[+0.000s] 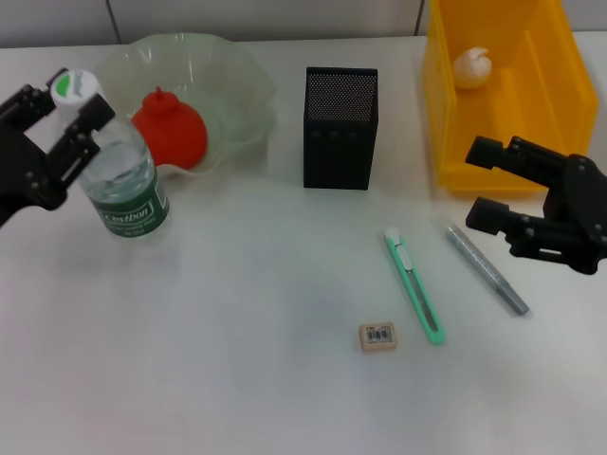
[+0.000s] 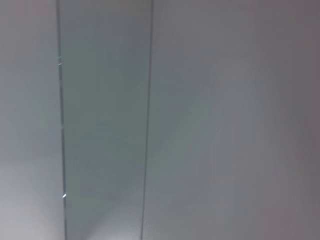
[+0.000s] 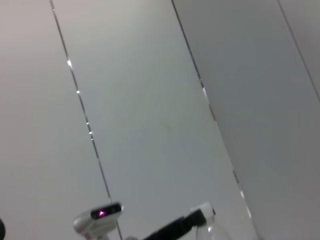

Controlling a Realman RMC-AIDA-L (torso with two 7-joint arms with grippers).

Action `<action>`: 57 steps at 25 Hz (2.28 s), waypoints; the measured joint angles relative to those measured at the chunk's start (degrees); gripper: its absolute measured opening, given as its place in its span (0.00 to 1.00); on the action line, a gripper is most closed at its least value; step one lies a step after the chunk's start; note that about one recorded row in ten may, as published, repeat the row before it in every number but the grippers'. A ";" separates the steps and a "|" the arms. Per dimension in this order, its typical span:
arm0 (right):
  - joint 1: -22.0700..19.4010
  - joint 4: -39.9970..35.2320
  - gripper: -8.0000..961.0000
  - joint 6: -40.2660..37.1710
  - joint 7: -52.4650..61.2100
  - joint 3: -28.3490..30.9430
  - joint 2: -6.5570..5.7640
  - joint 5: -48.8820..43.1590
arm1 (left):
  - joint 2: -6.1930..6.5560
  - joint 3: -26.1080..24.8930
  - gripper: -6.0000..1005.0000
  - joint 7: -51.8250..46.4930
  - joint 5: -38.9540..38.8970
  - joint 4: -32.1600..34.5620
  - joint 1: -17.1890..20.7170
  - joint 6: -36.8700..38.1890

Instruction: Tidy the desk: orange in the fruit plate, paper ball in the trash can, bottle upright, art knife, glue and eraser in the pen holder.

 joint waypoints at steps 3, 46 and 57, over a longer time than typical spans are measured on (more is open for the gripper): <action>0.06 0.11 0.89 0.08 0.00 0.79 0.00 0.02 | -0.03 -0.09 0.45 4.52 -0.24 -3.73 -0.33 -2.33; 3.68 -33.08 0.89 -1.45 37.71 -3.15 -3.32 -6.69 | 6.82 12.91 0.80 -12.09 14.99 7.78 -0.10 11.10; 19.44 -56.73 0.89 -3.99 74.84 -24.59 -1.09 -44.98 | 5.86 13.24 0.80 -15.76 20.78 8.57 -2.11 4.98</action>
